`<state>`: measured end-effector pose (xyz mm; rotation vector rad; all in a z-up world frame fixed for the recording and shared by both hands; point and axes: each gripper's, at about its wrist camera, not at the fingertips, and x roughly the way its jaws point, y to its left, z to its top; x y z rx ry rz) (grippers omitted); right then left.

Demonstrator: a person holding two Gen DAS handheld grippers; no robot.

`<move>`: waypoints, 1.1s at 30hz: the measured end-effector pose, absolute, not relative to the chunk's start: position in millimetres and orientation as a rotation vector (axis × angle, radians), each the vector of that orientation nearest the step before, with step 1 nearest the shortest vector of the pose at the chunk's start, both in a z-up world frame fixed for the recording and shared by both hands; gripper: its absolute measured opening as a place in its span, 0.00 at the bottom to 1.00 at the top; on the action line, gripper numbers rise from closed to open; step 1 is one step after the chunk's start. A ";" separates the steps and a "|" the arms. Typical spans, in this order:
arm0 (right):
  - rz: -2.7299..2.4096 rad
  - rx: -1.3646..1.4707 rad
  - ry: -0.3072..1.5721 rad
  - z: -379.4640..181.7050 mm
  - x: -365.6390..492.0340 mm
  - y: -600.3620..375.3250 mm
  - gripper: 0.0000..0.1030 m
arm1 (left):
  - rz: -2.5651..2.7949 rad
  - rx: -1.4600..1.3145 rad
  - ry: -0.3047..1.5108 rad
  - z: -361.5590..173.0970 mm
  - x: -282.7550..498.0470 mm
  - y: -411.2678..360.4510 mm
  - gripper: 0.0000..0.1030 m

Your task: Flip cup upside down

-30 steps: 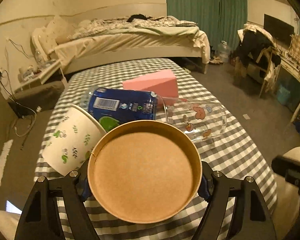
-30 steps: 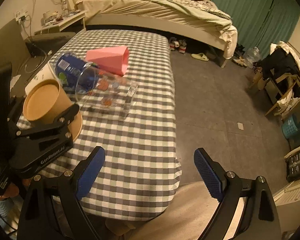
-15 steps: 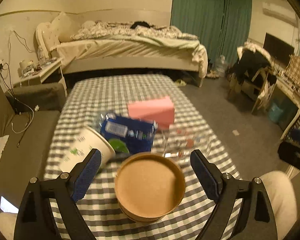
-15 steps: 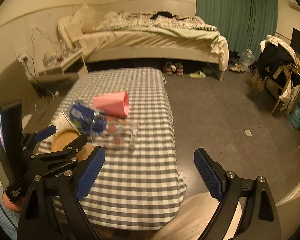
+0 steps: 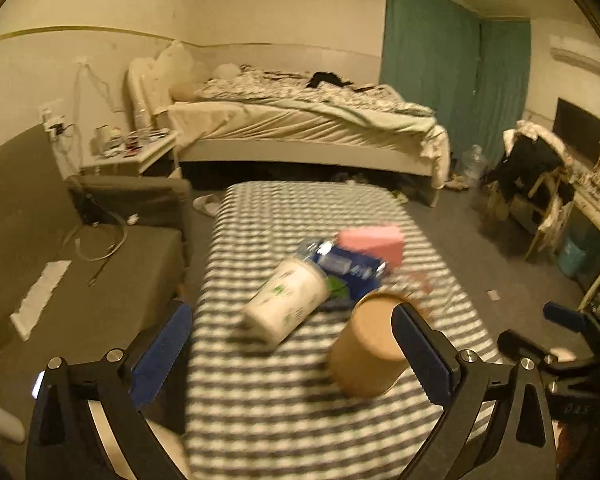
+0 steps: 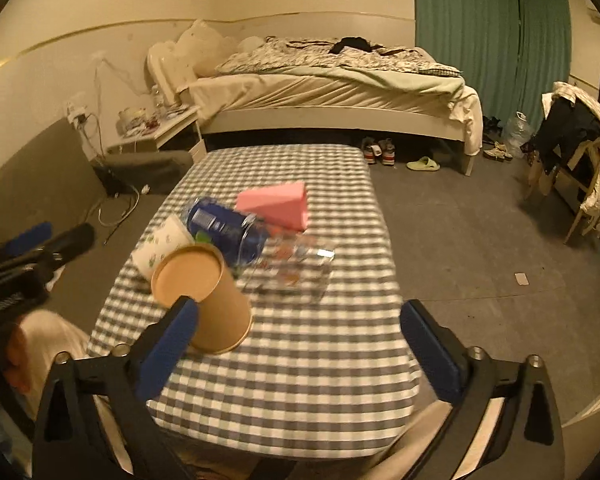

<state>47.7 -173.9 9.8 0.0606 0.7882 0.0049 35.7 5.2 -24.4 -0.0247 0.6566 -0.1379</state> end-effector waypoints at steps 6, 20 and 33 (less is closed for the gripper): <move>-0.013 0.038 0.793 -9.4 46.4 -162.0 1.00 | -0.057 -0.068 0.703 -53.9 14.6 19.1 1.00; -0.025 -0.025 0.765 -13.3 32.3 -150.0 1.00 | -0.064 -0.051 0.699 -60.2 -1.3 10.9 1.00; -0.030 -0.040 0.745 -10.3 25.4 -151.1 1.00 | -0.065 -0.044 0.703 -62.8 -2.9 9.0 1.00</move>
